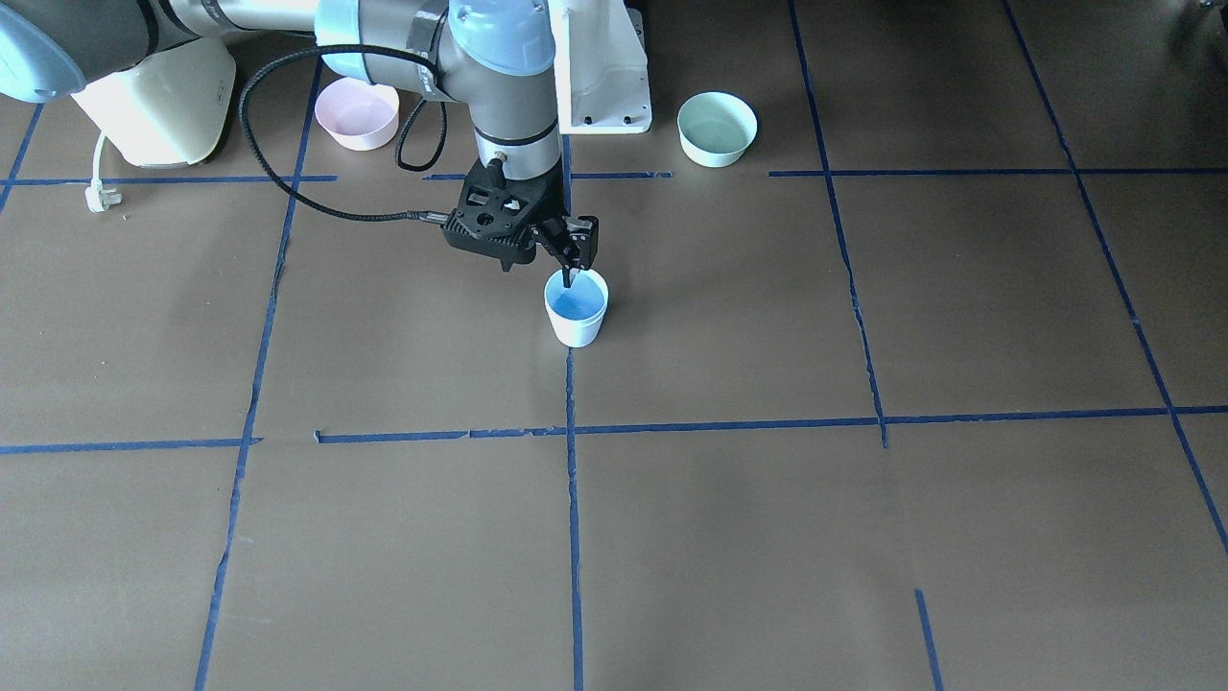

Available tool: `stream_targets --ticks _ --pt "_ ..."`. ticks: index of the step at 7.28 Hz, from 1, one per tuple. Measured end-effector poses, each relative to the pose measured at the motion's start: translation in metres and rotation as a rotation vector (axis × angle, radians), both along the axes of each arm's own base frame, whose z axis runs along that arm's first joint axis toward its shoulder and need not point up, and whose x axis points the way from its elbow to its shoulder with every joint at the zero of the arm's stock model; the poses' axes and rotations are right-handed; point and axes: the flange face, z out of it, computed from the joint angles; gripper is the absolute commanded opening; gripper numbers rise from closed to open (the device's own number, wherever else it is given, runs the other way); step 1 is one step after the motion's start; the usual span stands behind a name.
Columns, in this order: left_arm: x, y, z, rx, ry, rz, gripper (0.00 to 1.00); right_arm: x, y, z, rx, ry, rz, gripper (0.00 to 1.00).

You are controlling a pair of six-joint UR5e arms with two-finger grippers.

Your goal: Stack blue cups with both arms

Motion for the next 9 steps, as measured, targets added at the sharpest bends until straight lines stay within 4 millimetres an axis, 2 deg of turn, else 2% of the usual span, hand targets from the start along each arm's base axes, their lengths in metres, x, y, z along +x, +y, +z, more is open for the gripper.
stream_targets --ticks 1,2,3,4,5,6,7,8,9 --pt "0.0 0.0 0.002 -0.004 -0.004 0.003 1.0 0.034 -0.031 0.024 0.009 0.005 -0.064 1.0" --pt "0.002 0.001 0.006 -0.016 -0.008 0.008 1.0 0.076 -0.063 0.057 0.03 0.013 -0.129 1.0" --pt "0.005 0.002 0.01 -0.026 -0.011 0.014 1.0 0.133 -0.096 0.1 0.066 0.019 -0.201 1.0" --pt "0.006 0.003 0.009 -0.025 -0.011 0.017 1.0 0.194 -0.12 0.146 0.111 0.023 -0.268 1.0" --pt "0.006 0.006 0.01 -0.026 -0.009 0.018 1.0 0.258 -0.134 0.198 0.159 0.032 -0.33 1.0" --pt "0.007 0.012 0.014 -0.035 -0.009 0.019 1.0 0.323 -0.137 0.251 0.208 0.039 -0.387 1.0" --pt "0.007 0.015 0.016 -0.038 -0.01 0.02 1.0 0.387 -0.128 0.304 0.254 0.041 -0.439 1.0" --pt "0.007 0.015 0.014 -0.032 -0.01 0.021 1.0 0.444 -0.11 0.352 0.293 0.042 -0.477 1.0" --pt "0.007 0.015 0.011 -0.023 -0.011 0.021 1.0 0.491 -0.086 0.393 0.314 0.045 -0.496 1.0"
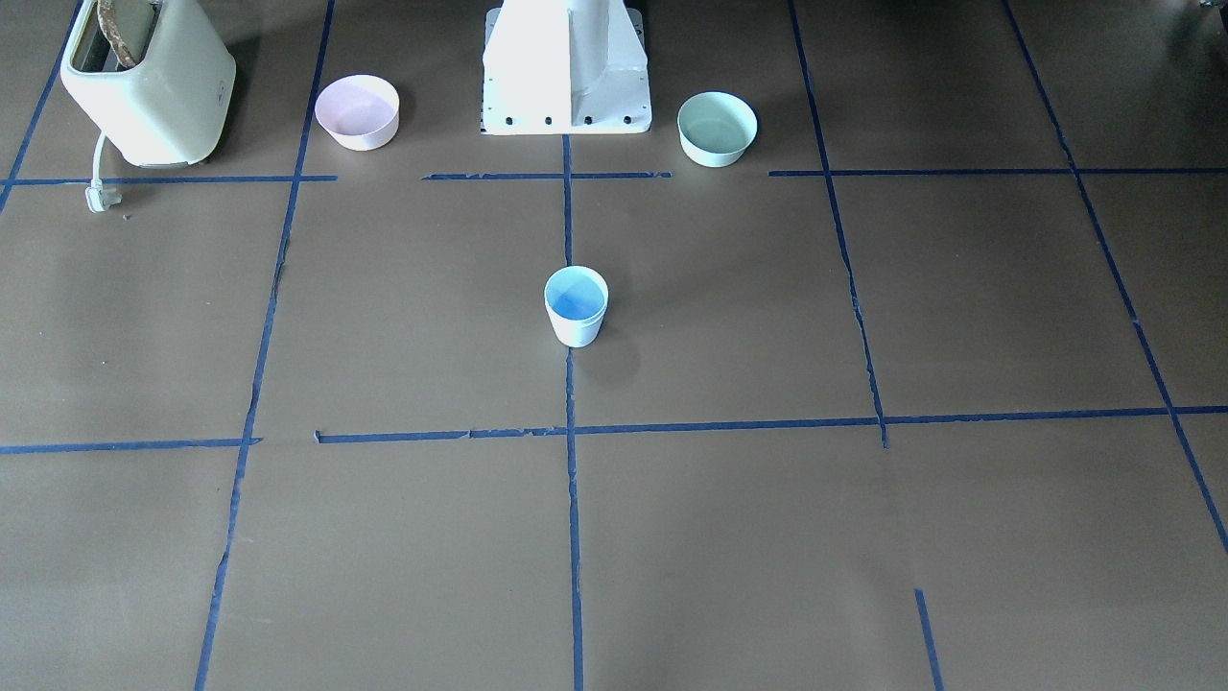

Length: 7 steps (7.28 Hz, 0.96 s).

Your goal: Stack blue cups with both arms

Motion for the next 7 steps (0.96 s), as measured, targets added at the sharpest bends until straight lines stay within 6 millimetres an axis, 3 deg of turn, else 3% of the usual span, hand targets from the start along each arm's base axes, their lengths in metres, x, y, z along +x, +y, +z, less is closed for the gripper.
stream_targets --ticks 1,2,3,4,7 --pt "0.0 0.003 -0.002 0.004 0.0 0.0 1.0 0.034 0.032 0.035 -0.007 0.005 -0.001 1.0" --pt "0.0 0.009 -0.001 0.002 0.0 0.001 1.0 0.053 0.067 0.062 -0.036 0.011 0.008 1.0" --pt "0.001 0.015 0.0 0.001 -0.001 0.003 1.0 0.061 0.091 0.075 -0.06 0.015 0.014 1.0" --pt "0.001 0.019 0.001 -0.003 -0.001 0.004 1.0 0.063 0.102 0.081 -0.075 0.017 0.021 1.0" --pt "0.001 0.023 0.002 -0.004 0.0 0.005 1.0 0.064 0.107 0.083 -0.087 0.016 0.026 1.0"
